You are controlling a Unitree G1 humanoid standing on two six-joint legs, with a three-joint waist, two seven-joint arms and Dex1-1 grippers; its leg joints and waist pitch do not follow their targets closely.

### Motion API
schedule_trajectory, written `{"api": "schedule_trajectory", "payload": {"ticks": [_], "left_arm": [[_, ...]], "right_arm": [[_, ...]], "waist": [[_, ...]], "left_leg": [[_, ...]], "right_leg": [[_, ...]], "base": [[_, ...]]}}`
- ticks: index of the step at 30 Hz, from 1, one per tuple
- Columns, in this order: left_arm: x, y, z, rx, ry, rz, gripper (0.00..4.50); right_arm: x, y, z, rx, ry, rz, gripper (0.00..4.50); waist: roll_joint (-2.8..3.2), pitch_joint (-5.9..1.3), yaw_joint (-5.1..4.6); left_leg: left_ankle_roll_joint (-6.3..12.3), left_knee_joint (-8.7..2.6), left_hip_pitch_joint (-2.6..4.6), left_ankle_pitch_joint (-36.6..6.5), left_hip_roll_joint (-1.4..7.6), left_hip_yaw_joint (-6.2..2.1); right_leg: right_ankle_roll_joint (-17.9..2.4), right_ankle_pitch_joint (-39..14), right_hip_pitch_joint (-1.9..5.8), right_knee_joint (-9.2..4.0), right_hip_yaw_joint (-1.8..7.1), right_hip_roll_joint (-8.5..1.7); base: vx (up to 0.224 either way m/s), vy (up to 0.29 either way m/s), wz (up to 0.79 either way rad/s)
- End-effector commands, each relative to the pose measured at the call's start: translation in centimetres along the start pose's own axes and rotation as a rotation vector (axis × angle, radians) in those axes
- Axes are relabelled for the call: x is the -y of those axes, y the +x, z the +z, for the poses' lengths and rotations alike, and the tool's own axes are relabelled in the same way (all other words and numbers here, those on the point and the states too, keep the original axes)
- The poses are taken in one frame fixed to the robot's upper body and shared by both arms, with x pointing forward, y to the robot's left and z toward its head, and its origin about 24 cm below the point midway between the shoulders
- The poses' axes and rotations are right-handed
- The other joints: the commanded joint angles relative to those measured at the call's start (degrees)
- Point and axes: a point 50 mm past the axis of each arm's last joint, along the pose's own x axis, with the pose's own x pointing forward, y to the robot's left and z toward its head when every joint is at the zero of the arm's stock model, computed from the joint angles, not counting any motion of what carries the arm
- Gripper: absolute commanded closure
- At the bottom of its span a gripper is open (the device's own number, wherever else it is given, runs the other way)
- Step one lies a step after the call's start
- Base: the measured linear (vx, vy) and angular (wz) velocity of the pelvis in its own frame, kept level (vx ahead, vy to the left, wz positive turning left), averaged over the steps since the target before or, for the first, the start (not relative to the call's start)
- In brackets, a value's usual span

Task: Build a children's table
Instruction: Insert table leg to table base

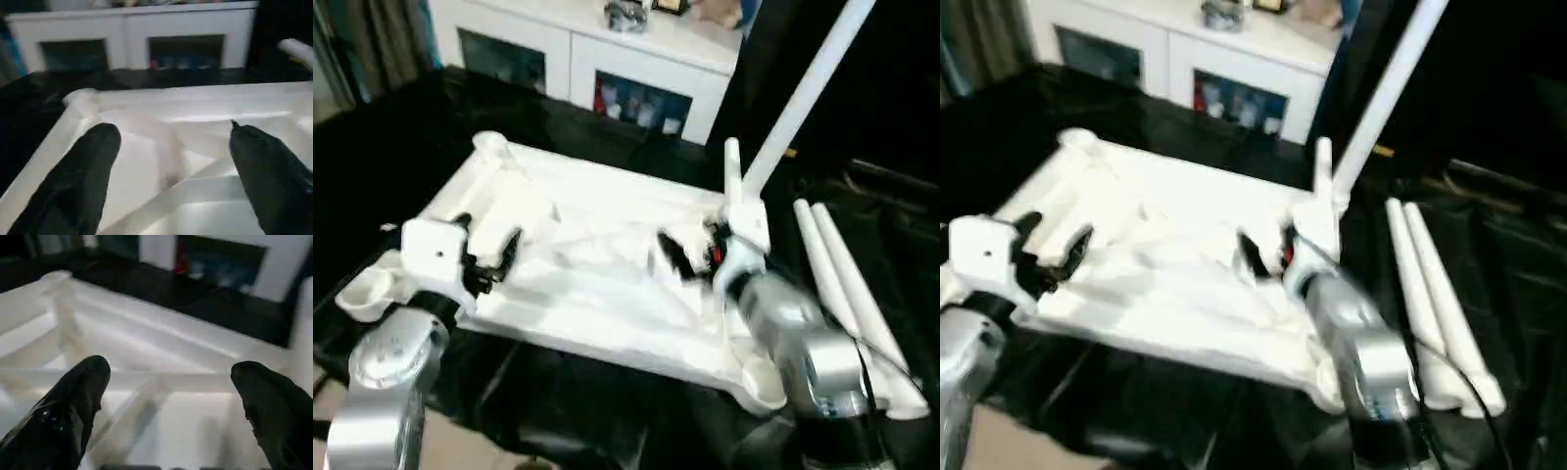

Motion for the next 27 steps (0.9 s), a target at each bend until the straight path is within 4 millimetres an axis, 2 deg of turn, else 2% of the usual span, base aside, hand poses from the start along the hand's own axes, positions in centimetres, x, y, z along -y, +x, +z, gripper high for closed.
{"api": "schedule_trajectory", "payload": {"ticks": [1,2,3,5,6,8,10,11,13,15,19,20,22,25,26,27], "left_arm": [[0.6,0.6,0.3,0.004,0.002,-0.064,0.12],[0.4,0.9,0.6,0.007,0.013,-0.070,0.14],[0.0,1.5,1.1,0.021,0.019,-0.073,0.16],[-0.3,1.9,1.4,0.027,0.022,-0.067,0.08],[-0.3,1.9,1.5,0.027,0.022,-0.067,0.08],[-0.4,2.2,1.5,0.023,0.011,-0.084,0.08],[0.0,2.4,1.6,0.021,-0.008,-0.136,0.08],[0.2,2.4,1.6,0.019,-0.009,-0.150,0.08],[0.7,2.2,1.6,0.017,-0.023,-0.205,0.08],[1.1,2.1,1.6,0.011,-0.031,-0.241,0.08],[2.1,1.6,1.7,-0.005,-0.044,-0.376,0.08],[2.3,1.4,1.7,-0.015,-0.044,-0.412,0.08],[2.4,1.3,1.6,-0.036,-0.041,-0.443,0.08],[2.4,1.2,1.6,-0.048,-0.048,-0.456,0.00],[2.3,1.0,1.6,-0.067,-0.055,-0.474,0.00],[2.2,0.9,1.6,-0.073,-0.059,-0.483,0.00]], "right_arm": [[1.5,0.3,-0.4,-0.044,-0.002,-0.082,0.00],[2.0,1.0,-0.3,-0.054,-0.021,-0.107,0.00],[2.9,2.2,0.0,-0.068,-0.046,-0.161,0.00],[3.6,3.0,0.0,-0.099,-0.051,-0.193,0.00],[3.7,3.1,-0.1,-0.105,-0.056,-0.204,0.00],[4.6,3.8,-0.1,-0.134,-0.085,-0.259,0.00],[5.2,4.5,-0.4,-0.215,-0.085,-0.287,0.00],[5.2,4.7,-0.4,-0.226,-0.067,-0.263,0.00],[4.7,5.2,-0.5,-0.244,0.004,-0.165,0.00],[4.6,5.5,-0.6,-0.259,0.027,-0.134,0.00],[4.7,6.0,-0.5,-0.286,0.056,-0.093,0.00],[4.9,6.1,-0.4,-0.303,0.061,-0.102,0.00],[5.2,6.3,-0.4,-0.327,0.073,-0.119,0.00],[5.3,6.3,-0.4,-0.347,0.095,-0.124,0.29],[5.6,6.4,-0.4,-0.377,0.132,-0.131,0.39],[5.6,6.4,-0.5,-0.387,0.146,-0.131,0.46]], "waist": [[1.80,-2.65,-0.77],[2.48,-2.80,-0.92],[2.41,-3.09,-1.34],[1.80,-3.59,-1.64],[1.63,-3.57,-1.73],[1.71,-3.73,-1.85],[1.71,-4.30,-2.00],[1.85,-4.35,-2.09],[2.36,-4.25,-2.15],[2.15,-4.08,-2.10],[2.28,-4.00,-1.83],[1.94,-3.97,-1.84],[1.91,-3.91,-1.81],[1.90,-3.74,-1.75],[1.54,-3.71,-1.76],[1.68,-3.81,-1.72]], "left_leg": [[-0.85,-7.13,0.20,-13.4,1.62,0.30],[-0.88,-7.26,-0.20,-12.7,1.62,0.12],[-0.90,-7.29,-1.04,-11.0,1.56,-0.13],[-1.04,-6.53,-1.29,-6.7,1.21,0.27],[-0.64,-6.39,-1.61,-5.6,1.04,0.48],[-0.12,-6.32,-2.04,-2.8,0.80,0.58],[0.23,-6.01,-2.76,1.5,0.61,0.53],[0.24,-6.01,-2.88,2.4,0.70,0.46],[0.98,-5.97,-2.67,1.1,1.22,0.65],[1.28,-6.07,-2.49,-0.3,1.64,0.84],[0.45,-6.30,-2.55,-1.4,2.24,0.74],[0.36,-6.28,-2.54,-1.3,2.26,0.81],[-0.29,-6.36,-2.57,-1.9,2.31,0.86],[-1.25,-6.36,-2.61,-3.5,2.31,1.02],[-1.25,-6.40,-2.65,-3.6,2.34,1.06],[-1.49,-6.38,-2.61,-3.7,2.31,0.94]], "right_leg": [[-5.5,-25.0,1.90,-4.28,1.49,-2.46],[-5.7,-24.5,2.17,-4.06,1.52,-2.59],[-5.5,-24.2,2.75,-3.90,1.34,-2.73],[-6.6,-20.7,2.88,-3.64,1.22,-2.69],[-6.9,-20.0,3.08,-3.67,1.36,-2.66],[-7.5,-19.4,3.36,-3.61,1.45,-2.63],[-8.7,-14.9,4.05,-2.95,1.26,-2.52],[-9.3,-13.4,4.03,-2.62,1.17,-2.49],[-10.9,-11.8,3.65,-2.66,0.71,-2.40],[-11.6,-12.4,3.41,-2.99,0.41,-2.38],[-12.2,-14.2,3.41,-2.80,-0.05,-2.60],[-12.1,-14.4,3.38,-2.85,-0.08,-2.59],[-11.7,-15.9,3.34,-2.78,-0.20,-2.63],[-10.2,-19.4,3.32,-3.13,-0.25,-2.69],[-9.8,-20.0,3.35,-3.33,-0.28,-2.70],[-9.5,-20.5,3.31,-3.06,-0.32,-2.73]], "base": [[-0.034,-0.063,0.13],[-0.041,-0.055,0.00],[-0.041,-0.055,0.00],[-0.043,-0.058,0.03],[-0.031,-0.060,0.08],[0.014,-0.062,0.07],[0.010,-0.030,0.02],[0.000,0.000,0.00],[0.000,0.000,0.00],[0.000,0.000,0.00],[0.000,0.000,0.00],[0.000,0.000,0.00],[0.000,0.000,0.00],[0.000,0.000,0.00],[0.000,0.000,0.00],[0.000,0.000,0.00]]}}
